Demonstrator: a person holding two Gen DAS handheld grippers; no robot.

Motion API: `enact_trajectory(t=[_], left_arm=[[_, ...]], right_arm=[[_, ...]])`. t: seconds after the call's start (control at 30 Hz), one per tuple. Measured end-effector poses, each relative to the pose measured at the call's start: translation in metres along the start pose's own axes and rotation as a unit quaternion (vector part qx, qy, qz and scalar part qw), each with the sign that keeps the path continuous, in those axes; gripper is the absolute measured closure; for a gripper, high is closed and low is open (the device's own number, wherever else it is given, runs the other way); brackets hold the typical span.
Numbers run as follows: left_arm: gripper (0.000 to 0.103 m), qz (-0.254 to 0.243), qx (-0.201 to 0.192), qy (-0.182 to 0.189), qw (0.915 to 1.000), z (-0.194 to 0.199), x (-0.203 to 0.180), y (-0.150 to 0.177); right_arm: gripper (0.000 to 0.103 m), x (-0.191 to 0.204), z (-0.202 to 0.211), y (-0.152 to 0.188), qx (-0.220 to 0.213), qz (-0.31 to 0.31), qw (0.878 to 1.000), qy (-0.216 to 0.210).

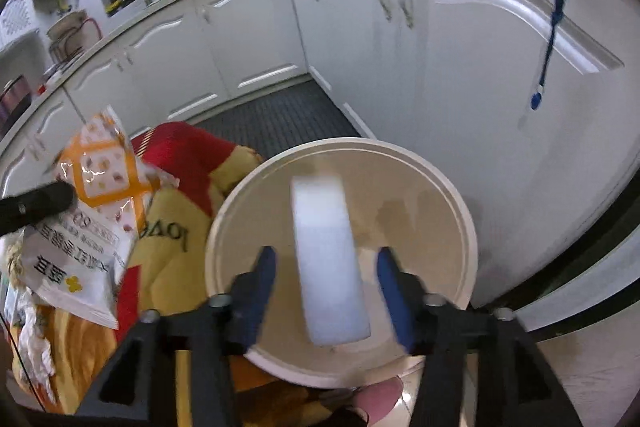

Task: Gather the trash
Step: 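Carry both items to the beige bin and open both grippers over it, then move both tools back over the trash pile on the table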

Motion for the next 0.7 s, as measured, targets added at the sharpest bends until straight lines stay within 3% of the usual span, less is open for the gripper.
enact_trajectory(t=[0.03, 0.07, 0.37, 0.47, 0.7], left_arm=[[0.061, 0.000, 0.006, 0.010, 0.9999, -0.004, 0.000, 0.002], [0.057, 0.001, 0.009, 0.014, 0.9999, -0.006, 0.000, 0.004], [0.057, -0.006, 0.016, -0.001, 0.9999, 0.004, 0.013, 0.021], [0.057, -0.003, 0.009, -0.003, 1.0000, 0.017, 0.021, 0.028], [0.057, -0.006, -0.025, -0.047, 0.9986, 0.044, 0.040, 0.042]], right_arm=[[0.051, -0.003, -0.001, 0.000, 0.000, -0.004, 1.000, 0.002], [0.051, -0.006, -0.001, 0.003, 0.001, -0.006, 1.000, 0.001], [0.046, -0.003, 0.000, 0.015, 0.005, -0.016, 1.000, -0.017], [0.036, 0.006, 0.005, 0.016, -0.004, -0.009, 1.000, -0.018], [0.036, 0.033, 0.019, 0.020, -0.013, 0.015, 0.999, -0.030]])
Point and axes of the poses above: each gripper's, at about its wrist camera, not at the fingertips, and z roughly against the way its jaws point, x to its left, y to its underside, the point moved 2 cm from there along -z, roughly the way its jaws point, and after that the axes turned 12 degrees about -y, right-handed, at the moved point
